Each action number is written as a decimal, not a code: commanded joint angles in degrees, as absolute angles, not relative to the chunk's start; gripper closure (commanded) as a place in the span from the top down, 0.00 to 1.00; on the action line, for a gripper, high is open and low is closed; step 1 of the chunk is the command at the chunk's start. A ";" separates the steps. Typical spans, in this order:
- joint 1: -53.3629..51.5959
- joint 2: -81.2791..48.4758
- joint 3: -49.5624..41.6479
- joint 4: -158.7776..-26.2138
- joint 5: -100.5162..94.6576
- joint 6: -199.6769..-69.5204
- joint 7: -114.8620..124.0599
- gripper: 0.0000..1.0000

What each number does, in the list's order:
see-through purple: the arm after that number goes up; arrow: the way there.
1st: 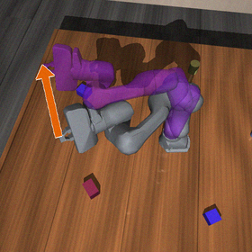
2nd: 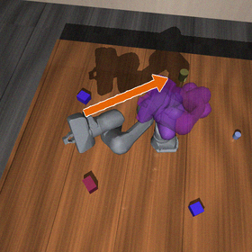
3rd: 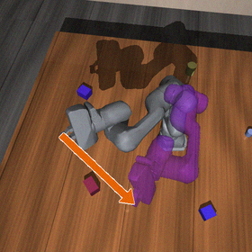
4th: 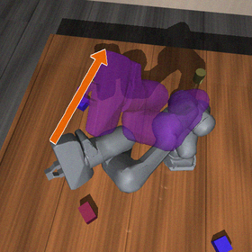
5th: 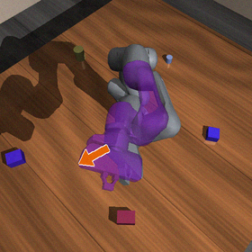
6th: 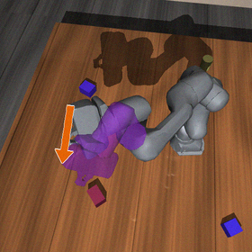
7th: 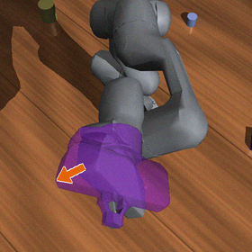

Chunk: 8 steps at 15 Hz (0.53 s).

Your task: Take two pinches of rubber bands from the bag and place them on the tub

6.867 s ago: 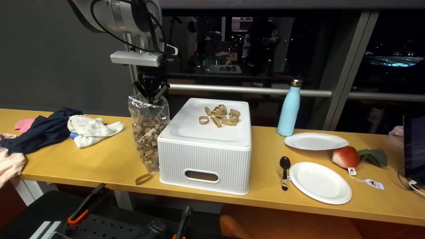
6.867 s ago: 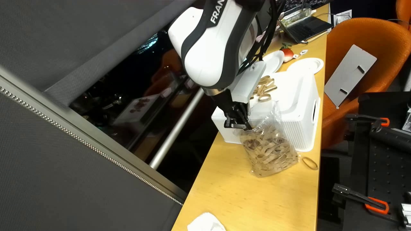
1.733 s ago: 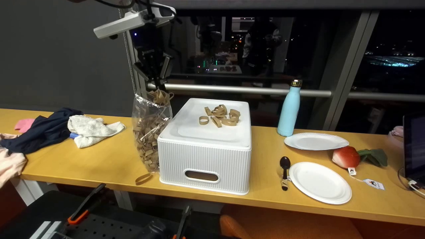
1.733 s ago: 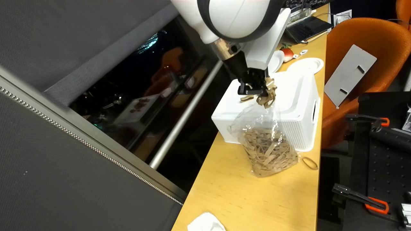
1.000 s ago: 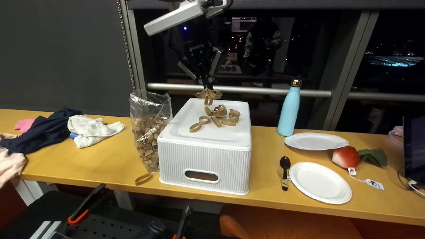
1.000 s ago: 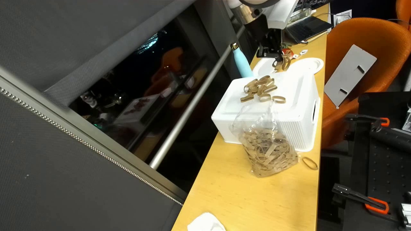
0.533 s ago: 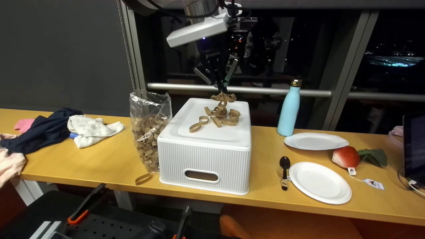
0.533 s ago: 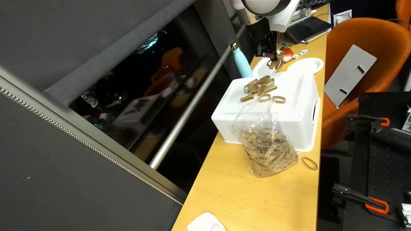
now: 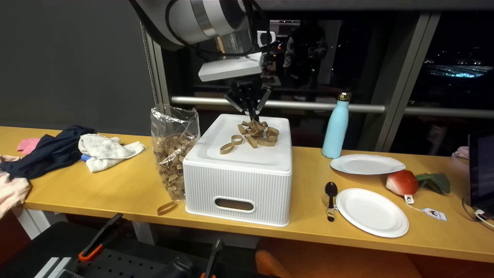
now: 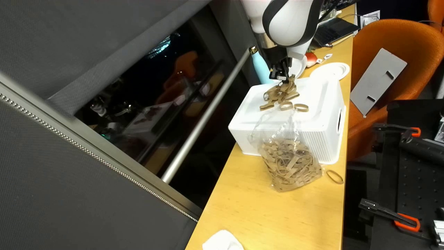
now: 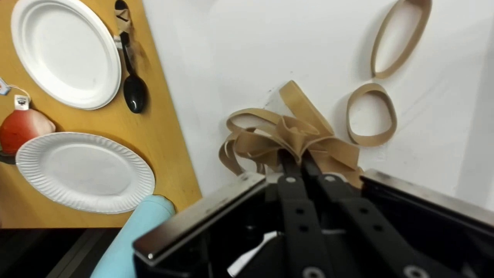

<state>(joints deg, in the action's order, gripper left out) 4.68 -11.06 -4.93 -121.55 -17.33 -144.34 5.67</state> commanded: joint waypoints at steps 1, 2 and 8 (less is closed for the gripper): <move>4.34 -11.39 -5.04 -122.92 -15.12 -148.11 3.84 0.13; 4.26 -11.32 -5.09 -123.37 -14.78 -148.73 3.84 0.31; 4.16 -10.64 -5.28 -124.88 -13.51 -150.26 3.66 0.72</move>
<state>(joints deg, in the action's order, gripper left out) 4.45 -12.14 -4.92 -123.35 -14.73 -148.68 4.91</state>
